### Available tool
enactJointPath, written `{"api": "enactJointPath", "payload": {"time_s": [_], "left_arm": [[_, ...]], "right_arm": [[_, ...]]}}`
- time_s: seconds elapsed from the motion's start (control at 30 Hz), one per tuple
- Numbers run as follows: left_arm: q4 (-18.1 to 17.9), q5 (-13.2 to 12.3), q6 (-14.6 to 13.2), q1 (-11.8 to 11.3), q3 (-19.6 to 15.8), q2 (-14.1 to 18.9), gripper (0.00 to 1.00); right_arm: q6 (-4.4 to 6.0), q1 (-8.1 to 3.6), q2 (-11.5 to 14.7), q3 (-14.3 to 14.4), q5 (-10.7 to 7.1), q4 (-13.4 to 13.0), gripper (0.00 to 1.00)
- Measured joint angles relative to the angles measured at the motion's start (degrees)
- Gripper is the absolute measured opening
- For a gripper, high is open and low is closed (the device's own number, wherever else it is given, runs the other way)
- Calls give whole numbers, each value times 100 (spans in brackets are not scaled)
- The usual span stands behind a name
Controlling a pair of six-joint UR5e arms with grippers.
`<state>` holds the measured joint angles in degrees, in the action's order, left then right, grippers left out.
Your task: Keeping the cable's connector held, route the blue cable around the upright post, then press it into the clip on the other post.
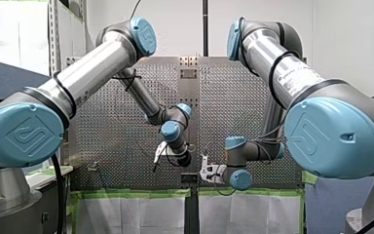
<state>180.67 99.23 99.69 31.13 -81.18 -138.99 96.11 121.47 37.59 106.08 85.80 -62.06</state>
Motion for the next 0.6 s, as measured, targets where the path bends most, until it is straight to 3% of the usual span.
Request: {"api": "enactJointPath", "payload": {"time_s": [0.13,0.33,0.6], "left_arm": [[-137,121,-141,-21,0,-65,100],[-425,52,-176,-49,0,-77,100],[-579,7,-178,-119,0,-79,100]], "right_arm": [[-2,14,1,-4,-153,-8,0],[-2,24,2,-8,-351,-11,0],[-3,26,2,-7,-387,-6,0]]}}
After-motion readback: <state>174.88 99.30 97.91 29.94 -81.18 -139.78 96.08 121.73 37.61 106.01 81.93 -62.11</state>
